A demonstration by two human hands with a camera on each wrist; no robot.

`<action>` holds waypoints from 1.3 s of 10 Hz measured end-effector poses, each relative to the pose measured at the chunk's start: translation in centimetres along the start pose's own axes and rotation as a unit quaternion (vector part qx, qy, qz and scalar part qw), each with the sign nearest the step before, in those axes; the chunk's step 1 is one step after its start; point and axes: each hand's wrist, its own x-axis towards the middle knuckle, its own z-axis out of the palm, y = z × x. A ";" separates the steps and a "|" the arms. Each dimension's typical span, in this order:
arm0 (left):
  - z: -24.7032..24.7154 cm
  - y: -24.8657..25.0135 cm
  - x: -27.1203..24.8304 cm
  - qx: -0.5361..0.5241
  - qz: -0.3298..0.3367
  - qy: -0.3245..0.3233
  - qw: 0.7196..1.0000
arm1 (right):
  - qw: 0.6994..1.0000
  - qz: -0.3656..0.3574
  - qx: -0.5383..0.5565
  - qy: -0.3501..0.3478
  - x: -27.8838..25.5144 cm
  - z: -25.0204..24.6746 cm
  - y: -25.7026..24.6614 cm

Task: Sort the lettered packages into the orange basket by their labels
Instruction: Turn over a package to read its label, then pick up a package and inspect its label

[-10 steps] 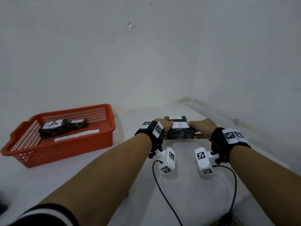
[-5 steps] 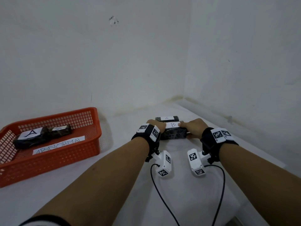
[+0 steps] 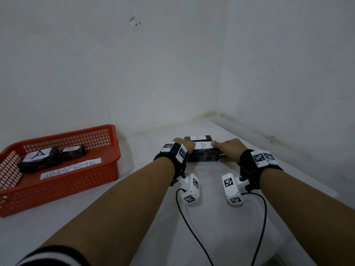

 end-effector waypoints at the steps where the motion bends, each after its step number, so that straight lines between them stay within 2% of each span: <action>1: -1.7 0.8 -2.7 -0.009 0.021 0.009 1.000 | 0.993 -0.075 -0.036 0.084 -1.4 -0.9 -0.8; 2: -4.4 0.9 -4.9 -0.008 0.052 0.013 0.999 | 0.981 -0.156 -0.047 0.107 -4.0 -0.6 -2.6; 3: -7.9 0.3 -7.9 0.089 0.099 0.008 0.991 | 0.969 -0.231 -0.061 0.061 -7.3 0.9 -4.4; 4: -11.6 -1.3 -11.9 0.208 0.129 -0.003 0.970 | 0.961 -0.261 -0.092 -0.010 -11.0 3.4 -6.1; 6: -17.8 -7.8 -19.1 0.338 0.131 0.009 0.932 | 0.910 -0.332 -0.217 -0.119 -18.4 8.9 -7.6; 8: -21.5 -14.5 -24.9 0.367 0.084 -0.002 0.927 | 0.869 -0.358 -0.254 -0.229 -24.0 13.8 -7.5; 9: -21.8 -17.0 -27.6 0.367 0.077 -0.006 0.927 | 0.844 -0.381 -0.273 -0.262 -26.0 16.1 -6.9; 11: -19.2 -19.6 -31.0 0.368 0.002 -0.031 0.929 | 0.785 -0.404 -0.337 -0.326 -28.8 19.5 -5.5; 12: -17.3 -20.5 -31.4 0.356 -0.001 -0.033 0.934 | 0.737 -0.395 -0.414 -0.360 -29.5 20.5 -5.3; 13: -16.1 -20.8 -31.6 0.328 0.007 -0.013 0.945 | 0.709 -0.396 -0.457 -0.362 -29.8 21.1 -5.2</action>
